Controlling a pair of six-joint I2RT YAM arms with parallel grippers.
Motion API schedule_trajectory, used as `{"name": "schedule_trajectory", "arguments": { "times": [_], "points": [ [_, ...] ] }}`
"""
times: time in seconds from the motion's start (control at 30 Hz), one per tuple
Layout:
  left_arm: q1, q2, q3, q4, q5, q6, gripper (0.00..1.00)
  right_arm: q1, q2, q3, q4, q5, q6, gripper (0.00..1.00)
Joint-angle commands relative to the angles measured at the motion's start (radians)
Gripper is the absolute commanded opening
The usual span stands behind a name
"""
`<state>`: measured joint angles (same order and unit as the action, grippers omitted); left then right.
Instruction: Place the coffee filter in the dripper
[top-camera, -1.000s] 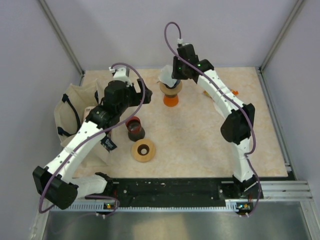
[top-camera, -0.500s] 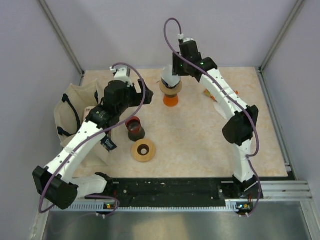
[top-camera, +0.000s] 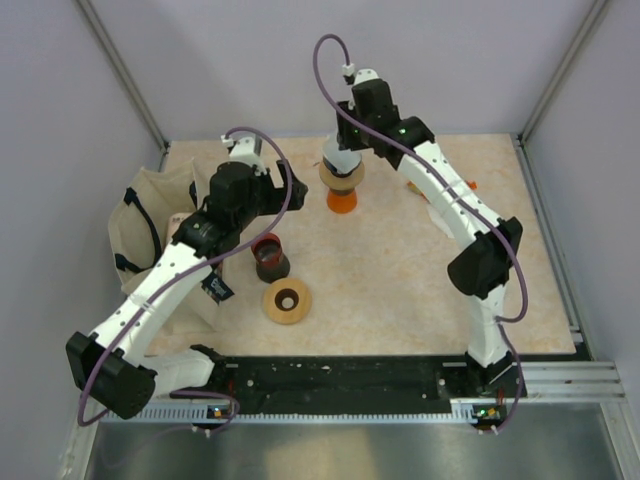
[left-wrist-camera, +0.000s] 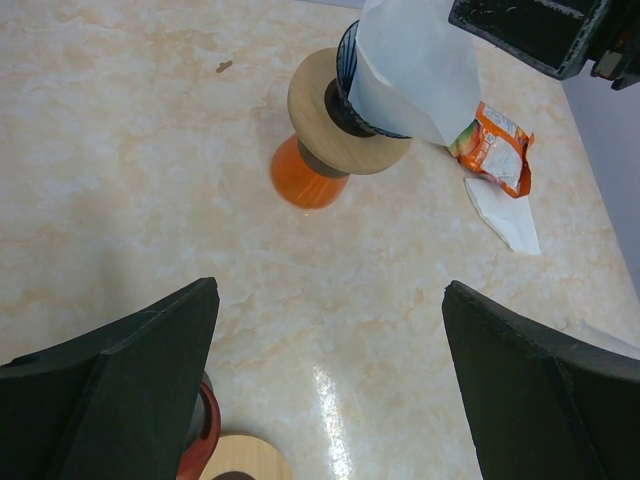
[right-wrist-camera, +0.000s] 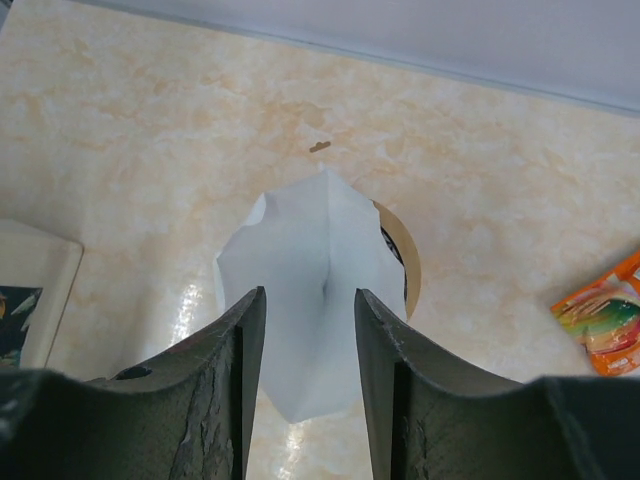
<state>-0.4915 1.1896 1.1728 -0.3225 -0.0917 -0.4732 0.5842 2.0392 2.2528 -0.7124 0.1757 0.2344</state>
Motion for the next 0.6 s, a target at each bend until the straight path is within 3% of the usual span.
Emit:
{"name": "schedule_trajectory", "arguments": {
  "times": [0.0,0.57],
  "points": [
    [0.004,-0.002,-0.013,0.039,0.009,-0.010,0.99,0.008,0.036,0.004,0.021,0.011,-0.017,0.41],
    [0.005,-0.004,-0.025,0.036,0.004,-0.012,0.99,0.008,0.154,0.044,0.019,-0.025,-0.061,0.41]
  ]
}}
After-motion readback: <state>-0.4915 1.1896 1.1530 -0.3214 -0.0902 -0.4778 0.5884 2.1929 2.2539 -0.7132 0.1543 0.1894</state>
